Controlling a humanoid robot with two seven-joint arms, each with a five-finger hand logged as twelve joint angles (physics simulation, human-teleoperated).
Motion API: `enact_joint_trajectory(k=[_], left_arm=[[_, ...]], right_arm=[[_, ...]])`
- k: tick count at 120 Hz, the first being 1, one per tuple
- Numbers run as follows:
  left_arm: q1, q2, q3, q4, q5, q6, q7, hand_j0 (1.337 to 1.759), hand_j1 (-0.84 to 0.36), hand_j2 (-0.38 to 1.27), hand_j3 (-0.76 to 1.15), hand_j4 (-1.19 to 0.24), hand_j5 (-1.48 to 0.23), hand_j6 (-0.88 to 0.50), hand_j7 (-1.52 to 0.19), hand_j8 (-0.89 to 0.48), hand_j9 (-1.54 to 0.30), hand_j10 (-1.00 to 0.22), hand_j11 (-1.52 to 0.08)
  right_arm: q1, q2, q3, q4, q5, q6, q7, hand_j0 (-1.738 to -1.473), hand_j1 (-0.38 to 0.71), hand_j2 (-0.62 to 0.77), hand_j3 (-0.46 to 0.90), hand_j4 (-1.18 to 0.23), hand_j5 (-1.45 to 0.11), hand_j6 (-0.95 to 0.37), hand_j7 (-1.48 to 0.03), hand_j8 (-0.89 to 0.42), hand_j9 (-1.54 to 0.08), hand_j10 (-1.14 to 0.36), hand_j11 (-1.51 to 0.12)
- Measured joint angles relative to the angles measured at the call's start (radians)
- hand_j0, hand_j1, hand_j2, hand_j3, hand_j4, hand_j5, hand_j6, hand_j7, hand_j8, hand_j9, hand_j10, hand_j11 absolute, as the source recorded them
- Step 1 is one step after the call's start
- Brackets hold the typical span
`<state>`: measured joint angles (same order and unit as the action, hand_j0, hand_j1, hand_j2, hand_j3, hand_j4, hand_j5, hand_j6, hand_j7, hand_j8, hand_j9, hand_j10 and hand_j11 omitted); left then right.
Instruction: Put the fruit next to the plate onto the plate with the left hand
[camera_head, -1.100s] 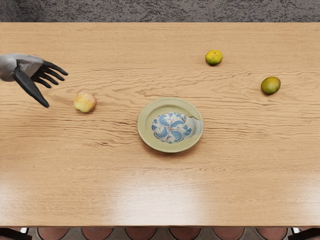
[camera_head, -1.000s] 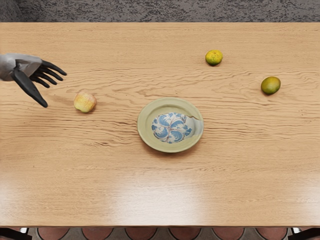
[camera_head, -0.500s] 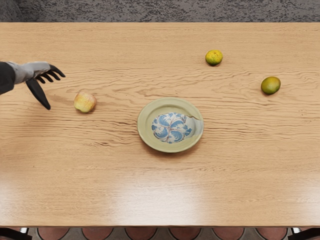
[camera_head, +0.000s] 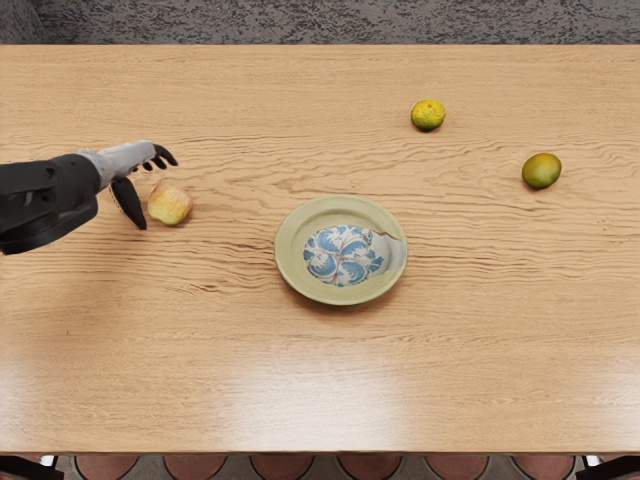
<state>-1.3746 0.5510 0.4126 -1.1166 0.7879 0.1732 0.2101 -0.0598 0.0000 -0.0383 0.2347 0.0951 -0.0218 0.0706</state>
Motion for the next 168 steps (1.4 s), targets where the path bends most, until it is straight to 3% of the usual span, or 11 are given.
enact_joint_trajectory(k=[30,102,119,138,168], left_arm=[[0.005,-0.087,0.027,0.037,-0.002,0.017,0.0,1.658,-0.02,0.06,0.0,-0.31,-0.4,-0.31,-0.4,-0.31,-0.4,-0.31,-0.4],[0.019,-0.088,0.055,0.052,-0.014,0.022,0.0,1.658,-0.19,0.09,0.0,-0.46,-0.58,-0.42,-0.59,-0.45,-0.59,-0.46,-0.59],[0.02,-0.088,0.057,0.052,-0.012,0.018,0.0,1.657,-0.24,0.25,0.0,-0.54,-0.69,-0.4,-0.71,-0.43,-0.73,-0.56,-0.73],[0.019,-0.088,0.059,0.051,-0.019,0.013,0.002,1.653,-0.28,0.36,0.0,-0.46,-0.85,-0.31,-0.87,-0.35,-0.88,-0.65,-0.88],[0.008,-0.095,0.058,0.043,-0.045,0.008,0.003,1.65,-0.26,0.31,0.0,-0.39,-0.95,-0.26,-0.98,-0.31,-1.0,-0.72,-1.0]], right_arm=[[0.0,0.0,0.0,0.0,0.0,0.0,0.0,-1.658,-0.31,-0.01,0.0,-0.03,-0.04,-0.03,-0.04,-0.03,-0.04,-0.03,-0.04],[0.0,0.0,0.0,0.0,0.0,0.0,0.0,-1.658,-0.31,-0.01,0.0,-0.03,-0.04,-0.03,-0.04,-0.03,-0.04,-0.03,-0.04],[0.0,0.0,0.0,0.0,0.0,0.0,0.0,-1.658,-0.31,-0.01,0.0,-0.03,-0.04,-0.03,-0.04,-0.03,-0.04,-0.03,-0.04],[0.0,0.0,0.0,0.0,0.0,0.0,0.0,-1.658,-0.31,-0.01,0.0,-0.03,-0.04,-0.03,-0.04,-0.03,-0.04,-0.03,-0.04],[0.0,0.0,0.0,0.0,0.0,0.0,0.0,-1.658,-0.31,-0.01,0.0,-0.03,-0.04,-0.03,-0.04,-0.03,-0.04,-0.03,-0.04]])
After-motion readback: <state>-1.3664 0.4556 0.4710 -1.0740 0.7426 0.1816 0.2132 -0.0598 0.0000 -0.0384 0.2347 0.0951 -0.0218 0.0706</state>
